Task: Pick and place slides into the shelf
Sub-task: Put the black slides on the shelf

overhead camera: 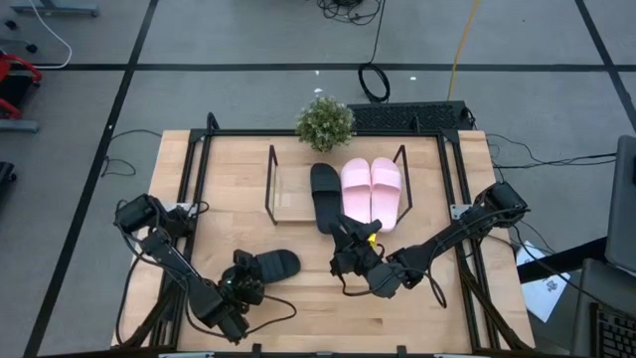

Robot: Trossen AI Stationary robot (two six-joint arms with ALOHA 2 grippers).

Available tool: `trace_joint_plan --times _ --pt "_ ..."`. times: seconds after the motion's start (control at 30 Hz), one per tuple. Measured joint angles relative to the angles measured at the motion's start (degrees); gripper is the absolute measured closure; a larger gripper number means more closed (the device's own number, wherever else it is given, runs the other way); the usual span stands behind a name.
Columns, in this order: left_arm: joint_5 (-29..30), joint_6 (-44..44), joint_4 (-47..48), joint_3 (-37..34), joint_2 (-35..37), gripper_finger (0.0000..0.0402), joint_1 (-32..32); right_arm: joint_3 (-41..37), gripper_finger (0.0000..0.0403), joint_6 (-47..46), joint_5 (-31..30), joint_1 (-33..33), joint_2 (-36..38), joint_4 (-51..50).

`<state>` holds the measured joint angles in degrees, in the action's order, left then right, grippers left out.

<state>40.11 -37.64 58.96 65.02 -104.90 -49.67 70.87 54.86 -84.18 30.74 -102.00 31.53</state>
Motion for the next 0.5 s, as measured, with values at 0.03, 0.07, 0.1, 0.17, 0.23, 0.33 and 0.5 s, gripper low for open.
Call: trace_joint_plan --times 0.03,0.07,0.1,0.17,0.23,0.33,0.5 --pt "0.3 0.7 -1.0 -0.4 0.0 0.025 0.2 0.0 0.0211 -0.1 0.0 0.0 0.0 0.0" --pt "0.4 1.8 -2.3 -0.9 0.0 0.025 0.5 0.0 0.0211 -0.1 0.1 0.0 0.0 0.0" --pt "0.5 3.0 -3.5 -1.5 0.0 0.025 0.8 0.0 0.0211 -0.1 0.2 0.0 0.0 0.0" --pt "0.6 4.9 -5.9 -2.6 0.0 0.025 1.3 0.0 0.0211 -0.1 0.2 0.0 0.0 0.0" --pt "0.7 5.5 -7.5 -3.5 0.0 0.025 1.8 0.0 0.0211 -0.2 0.2 0.0 0.0 0.0" --pt "1.1 5.5 -8.7 -4.3 0.0 0.025 2.7 0.0 0.0211 -0.2 0.2 0.0 0.0 0.0" --pt "1.8 4.2 -8.9 -4.4 0.0 0.0266 3.5 0.0 0.0211 -0.5 0.2 0.0 0.0 0.0"
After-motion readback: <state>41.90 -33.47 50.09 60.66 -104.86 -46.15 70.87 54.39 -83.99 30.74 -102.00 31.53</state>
